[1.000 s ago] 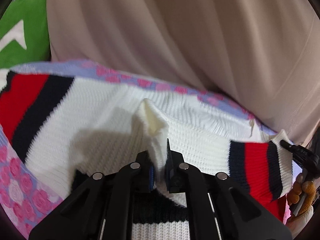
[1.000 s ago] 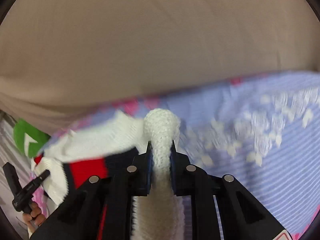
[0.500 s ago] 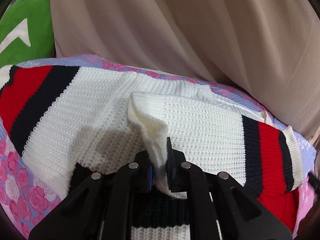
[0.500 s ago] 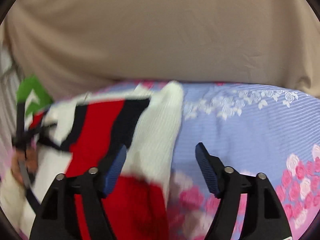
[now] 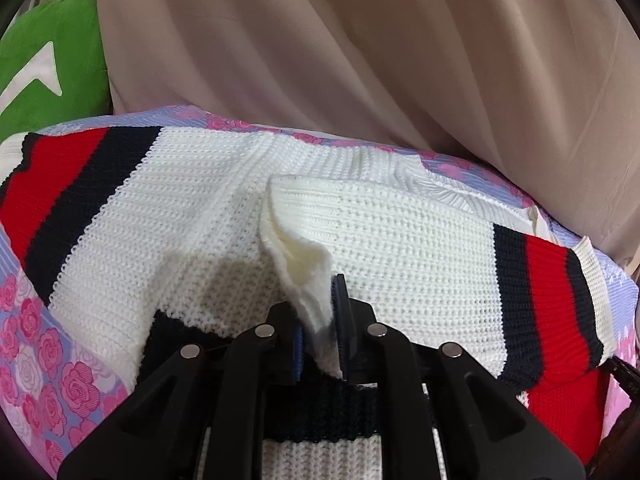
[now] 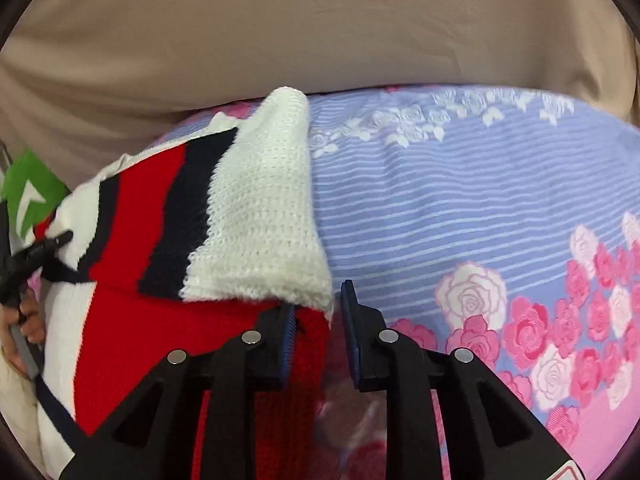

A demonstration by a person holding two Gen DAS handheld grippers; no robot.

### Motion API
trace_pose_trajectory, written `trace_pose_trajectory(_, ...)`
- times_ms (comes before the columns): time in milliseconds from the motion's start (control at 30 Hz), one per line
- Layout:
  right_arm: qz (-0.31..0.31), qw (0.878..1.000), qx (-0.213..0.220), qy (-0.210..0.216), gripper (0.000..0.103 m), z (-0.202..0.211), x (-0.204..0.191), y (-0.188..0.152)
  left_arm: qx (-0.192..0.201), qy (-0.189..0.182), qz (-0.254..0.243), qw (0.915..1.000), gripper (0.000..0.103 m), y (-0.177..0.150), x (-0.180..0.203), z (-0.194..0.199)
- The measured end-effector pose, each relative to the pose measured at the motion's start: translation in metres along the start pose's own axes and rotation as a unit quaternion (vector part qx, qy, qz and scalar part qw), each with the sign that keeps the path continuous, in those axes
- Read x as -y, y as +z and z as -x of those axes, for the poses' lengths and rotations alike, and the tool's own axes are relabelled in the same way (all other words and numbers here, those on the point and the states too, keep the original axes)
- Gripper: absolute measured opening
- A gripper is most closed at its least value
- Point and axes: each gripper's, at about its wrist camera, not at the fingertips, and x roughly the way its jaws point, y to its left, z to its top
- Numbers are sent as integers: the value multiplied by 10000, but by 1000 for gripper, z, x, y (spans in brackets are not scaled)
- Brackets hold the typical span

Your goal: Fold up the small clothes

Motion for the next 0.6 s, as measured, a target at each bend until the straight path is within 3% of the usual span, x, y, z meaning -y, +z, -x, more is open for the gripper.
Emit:
trace_pose_trajectory(167,-175,9982,537,-188,27,34,-19,5,-17,-157,169,9997,13,0,-6,0)
trace_pose_trajectory(233,-178,9973,709,92,29,41,-32,8,-12,-121,138,9998,14,-1,-5,0)
trace_pose_trajectory(333,60,9971,560,514,29,21,-59,21,-7,-60,60,10000,14,-2,-2,1)
trace_pose_trajectory(400,224,9978,201,593,29,-16,-73,28,-8,-49,39,10000,14,-3,-1,1)
trace_pose_trajectory(500,227,9997,-26,18,17,-61,-60,25,-28,-106,95,9999,17,-3,-3,2)
trace_pose_trajectory(567,-232,9996,54,165,13,-47,-49,27,-36,-179,151,9997,17,-3,-5,2)
trace_pose_trajectory(600,-283,9992,189,224,19,-36,-50,28,-32,-201,168,9997,17,-3,-6,2)
